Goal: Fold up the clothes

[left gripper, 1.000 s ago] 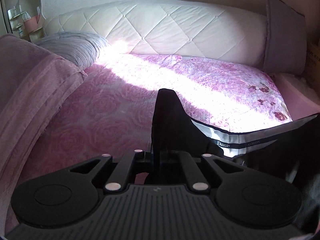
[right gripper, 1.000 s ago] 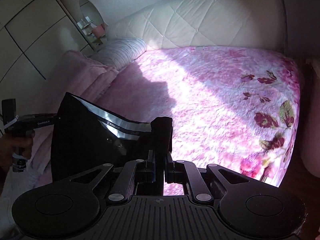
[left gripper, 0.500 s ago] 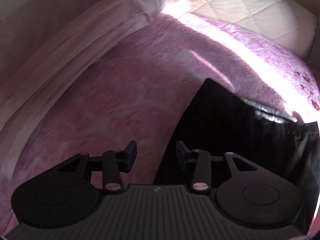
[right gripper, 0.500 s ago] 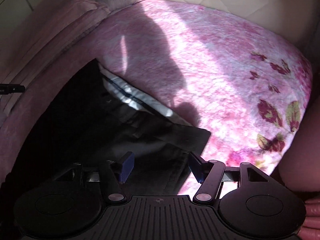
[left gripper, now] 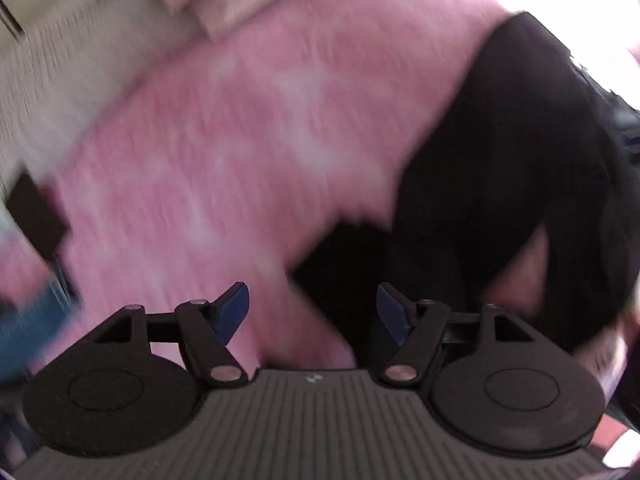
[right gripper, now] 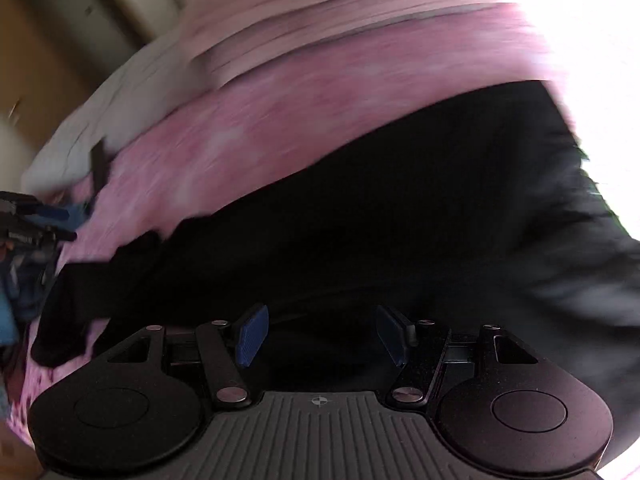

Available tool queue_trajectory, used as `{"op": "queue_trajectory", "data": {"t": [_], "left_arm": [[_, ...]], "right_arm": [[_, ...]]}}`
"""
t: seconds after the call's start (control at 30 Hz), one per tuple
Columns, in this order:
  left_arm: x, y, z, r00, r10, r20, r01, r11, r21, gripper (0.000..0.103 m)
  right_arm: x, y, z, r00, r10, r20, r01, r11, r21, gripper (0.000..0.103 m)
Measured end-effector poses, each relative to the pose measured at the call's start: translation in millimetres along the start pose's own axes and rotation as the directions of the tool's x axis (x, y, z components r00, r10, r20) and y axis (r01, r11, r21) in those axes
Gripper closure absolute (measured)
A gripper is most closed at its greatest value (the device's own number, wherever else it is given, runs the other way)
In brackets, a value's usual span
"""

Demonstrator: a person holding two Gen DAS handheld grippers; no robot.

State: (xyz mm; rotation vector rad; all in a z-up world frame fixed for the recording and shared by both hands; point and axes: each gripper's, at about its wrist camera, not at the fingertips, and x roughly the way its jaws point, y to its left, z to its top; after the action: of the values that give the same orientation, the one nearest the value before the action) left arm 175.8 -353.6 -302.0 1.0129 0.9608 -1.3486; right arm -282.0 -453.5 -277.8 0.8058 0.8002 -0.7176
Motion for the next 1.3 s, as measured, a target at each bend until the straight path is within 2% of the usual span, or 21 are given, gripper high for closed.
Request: {"op": "queue_trajectory", "data": {"t": [0.13,0.23,0.3,0.37,0.4,0.43,0.53,0.6,0.63,0.7,0.73,0.77,0.83,0.9,0.97,1.0,1.07,1.17,1.3], "left_arm": [[0,0,-58,0.993,-0.121,0.015,0.122,0.992,-0.023,0.036],[-1,-13,-93,0.988,-0.15,0.036,0.149,0.989,0.024,0.036],[6,-25,-111,0.991,-0.13,0.017,0.127,0.987,0.099,0.041],[13,-34,-125,0.995,-0.098,-0.009,0.098,0.979,0.176,0.081],[13,-32,-129,0.996,-0.089,-0.02,0.091,0.977,0.192,0.088],[7,-24,-129,0.995,-0.1,-0.015,0.101,0.979,0.175,0.093],[-21,18,-125,0.985,-0.167,0.047,0.164,0.985,0.062,0.095],[-45,59,-117,0.976,-0.183,0.118,0.188,0.981,-0.036,0.093],[-54,78,-111,0.976,-0.159,0.15,0.171,0.982,-0.078,0.091],[-67,116,-99,0.976,-0.074,0.204,0.11,0.98,-0.169,0.086],[-71,134,-92,0.975,-0.013,0.222,0.063,0.973,-0.222,0.075],[-75,150,-87,0.971,0.049,0.235,0.018,0.961,-0.276,0.069],[-82,167,-79,0.956,0.157,0.246,-0.067,0.939,-0.338,0.072],[-85,169,-75,0.947,0.193,0.255,-0.098,0.934,-0.344,0.069],[-78,159,-76,0.953,0.164,0.254,-0.079,0.947,-0.311,0.059],[-71,150,-77,0.959,0.135,0.25,-0.064,0.96,-0.273,0.055],[-50,121,-81,0.973,0.087,0.214,-0.052,0.985,-0.162,0.04],[-10,72,-90,0.988,0.049,0.149,-0.05,0.999,0.001,0.037],[44,23,-95,0.987,0.082,0.14,-0.103,0.983,0.152,0.037]], "right_arm": [[36,67,-15,0.998,0.026,-0.065,-0.029,0.998,-0.054,0.04],[66,106,-23,0.993,0.053,-0.108,-0.06,0.996,-0.06,0.04],[87,129,-27,0.987,0.069,-0.142,-0.077,0.996,-0.053,0.04],[108,150,-27,0.982,0.074,-0.174,-0.084,0.995,-0.05,0.04],[118,159,-26,0.98,0.068,-0.185,-0.079,0.995,-0.052,0.04],[127,167,-25,0.979,0.063,-0.194,-0.075,0.996,-0.057,0.04],[136,180,-16,0.979,0.056,-0.195,-0.074,0.994,-0.087,0.04],[139,182,-10,0.981,0.055,-0.188,-0.075,0.992,-0.104,0.04],[141,182,-7,0.981,0.054,-0.185,-0.075,0.991,-0.112,0.04],[144,182,0,0.983,0.052,-0.179,-0.075,0.989,-0.128,0.04],[146,182,3,0.983,0.051,-0.176,-0.075,0.988,-0.135,0.04],[147,182,6,0.984,0.05,-0.173,-0.075,0.987,-0.143,0.04],[151,179,9,0.984,0.046,-0.172,-0.072,0.986,-0.148,0.04],[155,174,11,0.984,0.043,-0.174,-0.069,0.986,-0.149,0.04],[160,170,10,0.982,0.042,-0.184,-0.07,0.986,-0.151,0.04],[164,168,8,0.981,0.04,-0.191,-0.07,0.986,-0.151,0.04],[171,164,5,0.977,0.038,-0.208,-0.067,0.988,-0.138,0.039],[176,152,-3,0.973,0.042,-0.225,-0.064,0.994,-0.092,0.039],[179,139,-11,0.972,0.026,-0.233,-0.046,0.996,-0.081,0.039]]}}
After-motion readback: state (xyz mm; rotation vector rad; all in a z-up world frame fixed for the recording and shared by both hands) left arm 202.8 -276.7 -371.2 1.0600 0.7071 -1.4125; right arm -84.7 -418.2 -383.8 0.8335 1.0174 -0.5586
